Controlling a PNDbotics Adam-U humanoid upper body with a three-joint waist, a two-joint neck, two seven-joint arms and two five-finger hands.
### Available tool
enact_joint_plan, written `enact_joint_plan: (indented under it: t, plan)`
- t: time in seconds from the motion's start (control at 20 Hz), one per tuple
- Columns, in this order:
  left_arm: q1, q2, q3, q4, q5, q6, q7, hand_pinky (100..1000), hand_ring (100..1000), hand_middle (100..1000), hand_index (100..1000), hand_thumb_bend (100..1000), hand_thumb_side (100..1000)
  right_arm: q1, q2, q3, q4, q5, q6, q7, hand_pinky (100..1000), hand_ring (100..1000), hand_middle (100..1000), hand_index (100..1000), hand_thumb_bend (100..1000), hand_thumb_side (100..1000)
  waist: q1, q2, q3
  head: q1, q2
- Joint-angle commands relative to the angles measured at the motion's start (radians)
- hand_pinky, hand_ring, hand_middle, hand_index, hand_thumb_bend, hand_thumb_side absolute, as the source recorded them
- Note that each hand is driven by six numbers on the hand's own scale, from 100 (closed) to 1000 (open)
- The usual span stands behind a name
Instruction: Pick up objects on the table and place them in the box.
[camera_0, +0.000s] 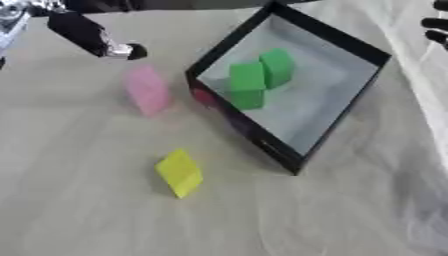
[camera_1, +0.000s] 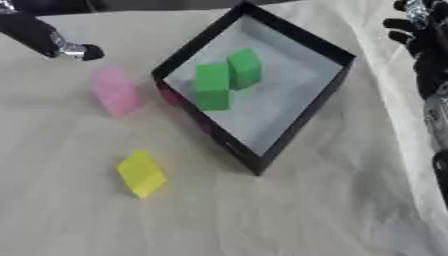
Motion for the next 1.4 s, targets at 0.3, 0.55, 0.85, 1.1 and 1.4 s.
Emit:
enact_joint_plan:
  t: [0.3,0.55,0.85,1.1,1.4]
  plan:
    - [-0.019,0.023,-0.05,0.0,0.016,0.095,-0.042,894,841,817,890,593,616,-0.006,-0.029,-0.003,-0.004,0.0,0.005,0.003,877,781,813,903,100,625,-0.012,-0.048,0.007,0.002,0.007]
    - [-0.018,0.001,-0.064,0.049,-0.034,0.098,-0.073,893,845,824,896,646,630,-0.006,-0.028,-0.002,-0.004,0.001,0.005,0.002,877,781,813,903,100,631,-0.013,-0.045,0.005,0.002,0.006]
    - [-0.018,-0.024,-0.062,0.105,-0.133,0.1,-0.078,897,853,842,907,708,635,-0.006,-0.025,0.0,-0.004,0.001,0.006,0.003,878,781,813,903,100,639,-0.013,-0.039,0.007,0.004,0.008]
    - [-0.013,-0.043,-0.064,0.157,-0.196,0.108,-0.074,889,845,835,899,730,647,-0.007,-0.025,-0.001,-0.004,0.001,0.005,0.002,878,782,813,904,100,645,-0.014,-0.038,0.007,0.005,0.01]
    - [-0.02,-0.072,-0.065,0.19,-0.2,0.115,-0.075,881,834,821,885,738,692,-0.005,-0.023,-0.001,-0.005,0.0,0.006,0.001,878,782,814,903,100,651,-0.014,-0.035,0.005,0.006,0.007]
